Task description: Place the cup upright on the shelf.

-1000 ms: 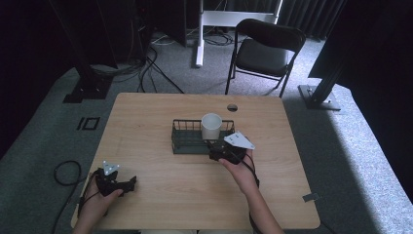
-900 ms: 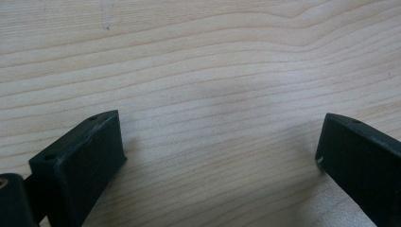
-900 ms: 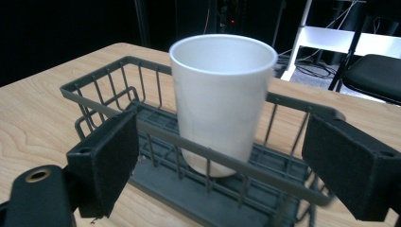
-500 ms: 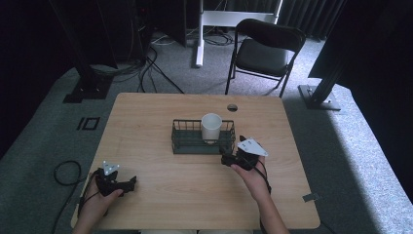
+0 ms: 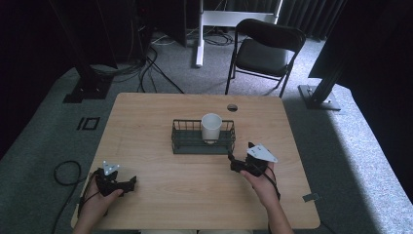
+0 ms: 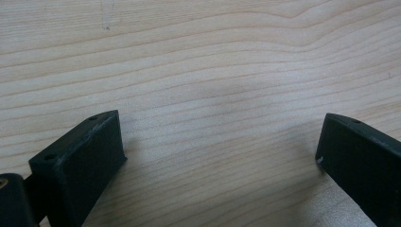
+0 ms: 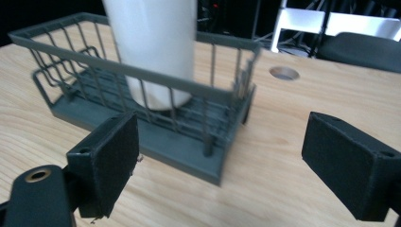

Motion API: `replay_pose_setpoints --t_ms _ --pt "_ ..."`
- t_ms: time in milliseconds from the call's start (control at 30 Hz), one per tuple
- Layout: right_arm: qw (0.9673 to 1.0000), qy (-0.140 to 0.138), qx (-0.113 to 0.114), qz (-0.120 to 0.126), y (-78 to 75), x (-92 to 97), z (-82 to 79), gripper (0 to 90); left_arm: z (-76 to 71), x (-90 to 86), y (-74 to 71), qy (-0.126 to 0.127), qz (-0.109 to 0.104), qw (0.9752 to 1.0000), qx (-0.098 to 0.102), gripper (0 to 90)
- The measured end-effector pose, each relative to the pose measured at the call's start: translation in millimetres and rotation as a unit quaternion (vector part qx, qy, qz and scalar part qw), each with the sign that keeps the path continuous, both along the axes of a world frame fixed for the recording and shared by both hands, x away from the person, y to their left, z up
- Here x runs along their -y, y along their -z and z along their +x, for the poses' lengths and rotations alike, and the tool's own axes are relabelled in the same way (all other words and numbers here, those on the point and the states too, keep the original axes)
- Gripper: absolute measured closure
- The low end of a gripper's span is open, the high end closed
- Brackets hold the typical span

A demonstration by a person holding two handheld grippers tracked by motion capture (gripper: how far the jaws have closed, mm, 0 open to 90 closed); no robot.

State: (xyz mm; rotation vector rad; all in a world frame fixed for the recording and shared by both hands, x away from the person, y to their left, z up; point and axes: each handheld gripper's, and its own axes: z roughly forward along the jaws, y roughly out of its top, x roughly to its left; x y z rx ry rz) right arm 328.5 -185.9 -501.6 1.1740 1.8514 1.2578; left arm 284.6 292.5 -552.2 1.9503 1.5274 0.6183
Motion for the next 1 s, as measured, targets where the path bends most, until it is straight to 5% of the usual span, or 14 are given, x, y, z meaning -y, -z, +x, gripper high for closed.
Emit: replay_pose_setpoints --t_ms 400,1000 --pt "0.9989 0.029 -0.037 -0.003 20.0 38.7 -10.0 11.8 0.0 0.0 0.0 0.000 0.000 1.0000 0.000 2.1" --pt "0.9949 0.015 -0.096 -0.029 35.4 79.8 -26.5 11.8 0.0 0.0 0.0 0.000 0.000 1.0000 0.000 2.1"
